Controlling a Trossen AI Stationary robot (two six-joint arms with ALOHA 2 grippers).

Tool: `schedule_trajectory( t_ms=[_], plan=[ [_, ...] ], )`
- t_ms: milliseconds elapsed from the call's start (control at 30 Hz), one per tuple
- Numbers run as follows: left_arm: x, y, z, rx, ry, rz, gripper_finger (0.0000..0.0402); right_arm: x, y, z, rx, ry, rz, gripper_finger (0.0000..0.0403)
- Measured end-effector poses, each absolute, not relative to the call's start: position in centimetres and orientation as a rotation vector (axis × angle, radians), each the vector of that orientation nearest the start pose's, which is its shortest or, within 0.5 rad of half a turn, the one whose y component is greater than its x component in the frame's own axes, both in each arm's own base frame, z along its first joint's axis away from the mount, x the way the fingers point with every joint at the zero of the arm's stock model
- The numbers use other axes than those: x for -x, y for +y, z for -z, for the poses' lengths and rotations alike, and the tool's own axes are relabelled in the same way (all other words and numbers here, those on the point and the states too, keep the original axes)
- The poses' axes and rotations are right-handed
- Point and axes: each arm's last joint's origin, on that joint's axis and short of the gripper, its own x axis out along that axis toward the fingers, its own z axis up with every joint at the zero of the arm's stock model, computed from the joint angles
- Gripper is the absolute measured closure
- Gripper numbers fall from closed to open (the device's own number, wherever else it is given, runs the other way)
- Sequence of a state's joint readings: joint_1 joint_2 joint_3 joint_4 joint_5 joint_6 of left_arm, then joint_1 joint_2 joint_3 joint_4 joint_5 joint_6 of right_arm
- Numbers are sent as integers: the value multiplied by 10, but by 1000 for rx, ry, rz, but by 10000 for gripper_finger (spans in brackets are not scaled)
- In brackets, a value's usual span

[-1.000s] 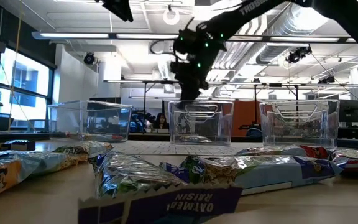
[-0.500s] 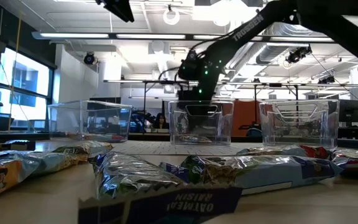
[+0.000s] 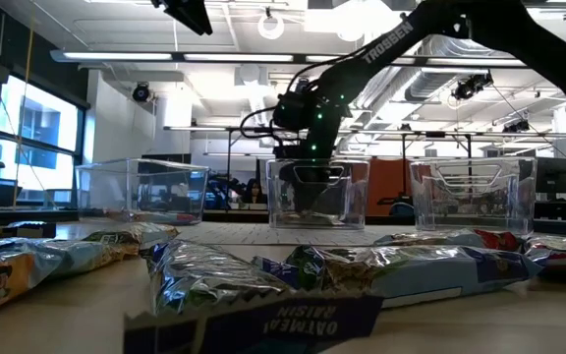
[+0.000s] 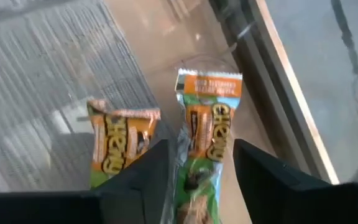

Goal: Pick and place Granola Bars by type
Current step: Put the yellow granola bar into the middle transparent bin

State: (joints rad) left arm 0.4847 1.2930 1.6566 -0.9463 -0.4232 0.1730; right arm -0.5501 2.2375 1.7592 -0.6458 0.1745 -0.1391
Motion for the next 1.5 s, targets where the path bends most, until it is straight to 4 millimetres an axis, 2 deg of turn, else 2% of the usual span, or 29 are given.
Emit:
schedule_trajectory(
  t_ms=[67, 200, 400, 500, 633, 733, 900, 1033, 1133, 1233, 1333, 1433, 1500],
  plan=[
    [-201, 119, -449, -138, 677, -827, 207, -399, -246, -172, -84, 1195, 566, 236],
    [-201, 119, -449, -139, 677, -826, 207, -405, -235, -198, -64, 1239, 559, 237],
    [-201, 119, -449, -139, 678, -826, 207, -425, -202, -240, -24, 1213, 465, 239],
    [-201, 119, -448, -139, 688, -824, 207, -438, -179, -261, 6, 1162, 384, 238],
    [-198, 118, -444, -135, 740, -815, 207, -455, -139, -287, 59, 1060, 179, 238],
    [-197, 117, -442, -93, 755, -823, 207, -466, -104, -294, 144, 1000, -20, 237],
    [-195, 116, -439, -51, 776, -833, 207, -477, -43, -288, 341, 934, -340, 237],
    [-194, 116, -438, -48, 784, -832, 207, -482, 2, -264, 443, 893, -526, 237],
    [-194, 115, -438, -48, 786, -832, 207, -486, 29, -238, 556, 835, -602, 238],
    [-194, 115, -437, -38, 792, -834, 207, -486, 52, -209, 640, 778, -636, 238],
    [-193, 115, -437, -34, 797, -834, 207, -486, 72, -188, 708, 687, -655, 238],
    [-193, 114, -436, -26, 808, -819, 207, -485, 87, -179, 761, 583, -689, 238],
    [-192, 113, -434, -7, 819, -797, 207, -485, 91, -177, 733, 523, -721, 238]
  ],
)
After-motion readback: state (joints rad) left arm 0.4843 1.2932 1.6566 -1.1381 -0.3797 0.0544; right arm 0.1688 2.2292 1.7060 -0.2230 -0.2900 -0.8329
